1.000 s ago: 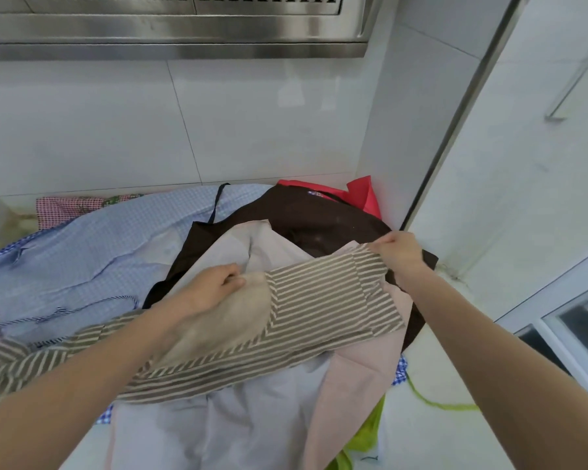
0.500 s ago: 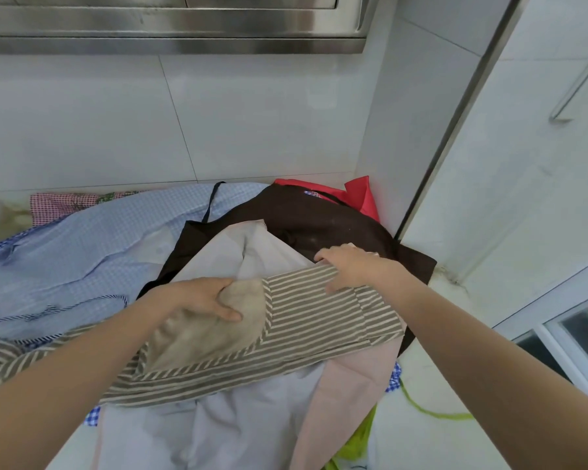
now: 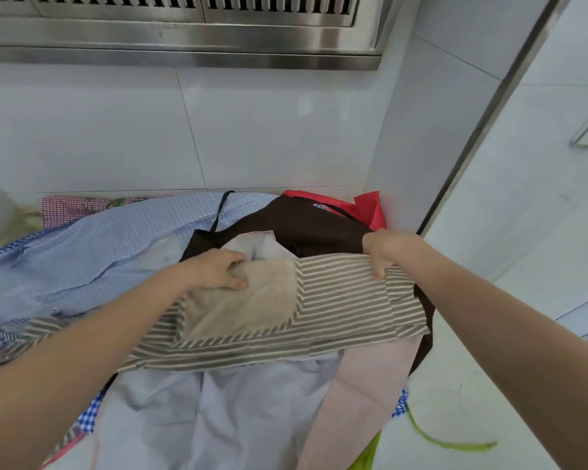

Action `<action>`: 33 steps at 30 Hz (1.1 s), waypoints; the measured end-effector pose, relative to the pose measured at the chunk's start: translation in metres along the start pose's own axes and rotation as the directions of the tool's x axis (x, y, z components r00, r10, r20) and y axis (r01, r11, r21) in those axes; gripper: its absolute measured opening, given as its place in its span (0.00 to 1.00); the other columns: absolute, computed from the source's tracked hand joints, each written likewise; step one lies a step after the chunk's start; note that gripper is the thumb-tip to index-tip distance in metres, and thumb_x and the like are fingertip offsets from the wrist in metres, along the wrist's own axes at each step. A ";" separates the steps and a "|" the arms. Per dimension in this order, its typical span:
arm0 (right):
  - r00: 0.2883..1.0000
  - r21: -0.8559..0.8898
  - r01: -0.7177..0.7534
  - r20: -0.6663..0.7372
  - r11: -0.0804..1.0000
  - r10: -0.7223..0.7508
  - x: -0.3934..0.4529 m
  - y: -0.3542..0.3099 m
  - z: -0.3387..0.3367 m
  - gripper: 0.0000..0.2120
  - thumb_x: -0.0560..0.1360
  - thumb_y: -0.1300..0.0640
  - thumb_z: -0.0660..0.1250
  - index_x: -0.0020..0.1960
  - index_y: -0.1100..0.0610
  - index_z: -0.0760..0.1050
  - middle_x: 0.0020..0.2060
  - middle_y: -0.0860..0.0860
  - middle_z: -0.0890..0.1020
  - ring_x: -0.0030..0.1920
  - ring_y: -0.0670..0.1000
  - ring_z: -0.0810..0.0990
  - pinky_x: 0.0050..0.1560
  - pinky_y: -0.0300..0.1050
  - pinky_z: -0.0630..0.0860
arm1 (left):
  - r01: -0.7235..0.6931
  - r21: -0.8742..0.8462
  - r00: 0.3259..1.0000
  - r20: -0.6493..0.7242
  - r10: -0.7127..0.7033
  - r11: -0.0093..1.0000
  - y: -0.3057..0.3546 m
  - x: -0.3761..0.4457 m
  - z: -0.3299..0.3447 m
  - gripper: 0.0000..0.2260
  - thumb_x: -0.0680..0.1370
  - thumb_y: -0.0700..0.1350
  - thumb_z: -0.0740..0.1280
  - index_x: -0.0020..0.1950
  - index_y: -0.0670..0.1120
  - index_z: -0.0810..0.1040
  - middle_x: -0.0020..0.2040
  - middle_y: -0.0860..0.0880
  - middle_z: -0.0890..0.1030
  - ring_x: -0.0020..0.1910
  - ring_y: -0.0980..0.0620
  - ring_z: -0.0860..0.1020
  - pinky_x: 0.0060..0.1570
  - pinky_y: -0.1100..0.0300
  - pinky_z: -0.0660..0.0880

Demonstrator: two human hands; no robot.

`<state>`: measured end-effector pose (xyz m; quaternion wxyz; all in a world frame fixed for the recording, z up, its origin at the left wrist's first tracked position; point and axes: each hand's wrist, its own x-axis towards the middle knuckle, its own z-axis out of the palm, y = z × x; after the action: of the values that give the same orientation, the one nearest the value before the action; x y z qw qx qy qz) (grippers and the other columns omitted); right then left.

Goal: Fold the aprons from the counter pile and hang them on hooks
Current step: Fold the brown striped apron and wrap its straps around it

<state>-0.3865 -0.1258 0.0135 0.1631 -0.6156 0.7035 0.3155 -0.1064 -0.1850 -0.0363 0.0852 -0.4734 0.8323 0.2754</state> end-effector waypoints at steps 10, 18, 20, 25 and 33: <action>0.927 0.336 0.345 -0.269 0.877 -0.262 0.022 -0.094 0.001 0.17 0.82 0.56 0.51 0.60 0.65 0.73 0.60 0.60 0.76 0.60 0.60 0.74 0.58 0.49 0.70 | 0.468 -0.228 0.850 -0.149 -0.506 0.854 -0.086 -0.041 0.006 0.15 0.81 0.47 0.59 0.39 0.40 0.75 0.44 0.43 0.76 0.48 0.44 0.74 0.35 0.61 0.63; 0.974 0.357 0.221 -0.137 0.908 -0.183 0.041 -0.087 0.014 0.15 0.79 0.62 0.53 0.60 0.63 0.74 0.59 0.57 0.76 0.58 0.58 0.75 0.51 0.45 0.69 | 0.542 -0.371 0.820 0.037 -0.571 0.754 -0.072 -0.029 0.018 0.29 0.78 0.60 0.60 0.70 0.39 0.68 0.67 0.40 0.72 0.64 0.41 0.71 0.63 0.56 0.66; 0.976 0.323 0.213 -0.123 0.922 -0.182 0.039 -0.085 0.017 0.15 0.78 0.63 0.53 0.60 0.62 0.73 0.60 0.57 0.76 0.58 0.58 0.74 0.56 0.49 0.70 | 0.516 -0.402 0.832 0.028 -0.553 0.756 -0.071 -0.020 0.025 0.28 0.74 0.61 0.66 0.64 0.41 0.73 0.61 0.42 0.76 0.61 0.41 0.73 0.66 0.49 0.66; 0.977 0.287 0.143 -0.193 0.947 -0.089 0.033 -0.082 0.027 0.16 0.78 0.65 0.51 0.63 0.60 0.69 0.61 0.57 0.74 0.60 0.60 0.72 0.57 0.50 0.67 | 0.363 -0.666 0.780 -0.164 -0.603 0.652 -0.065 -0.021 0.016 0.13 0.74 0.50 0.71 0.37 0.43 0.73 0.36 0.49 0.73 0.40 0.50 0.74 0.40 0.60 0.69; 0.914 0.053 0.075 -0.403 0.996 -0.047 0.035 -0.087 0.023 0.11 0.78 0.65 0.56 0.58 0.60 0.73 0.57 0.57 0.79 0.60 0.58 0.76 0.57 0.47 0.69 | 0.357 -0.519 0.691 -0.413 -0.593 0.777 -0.056 -0.045 0.012 0.14 0.78 0.51 0.66 0.38 0.44 0.80 0.42 0.47 0.79 0.54 0.43 0.77 0.56 0.55 0.68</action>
<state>-0.3125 -0.1409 -0.0466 0.0460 -0.6830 0.7127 0.1532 -0.0374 -0.1677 -0.0494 -0.1887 -0.7422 0.5897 0.2566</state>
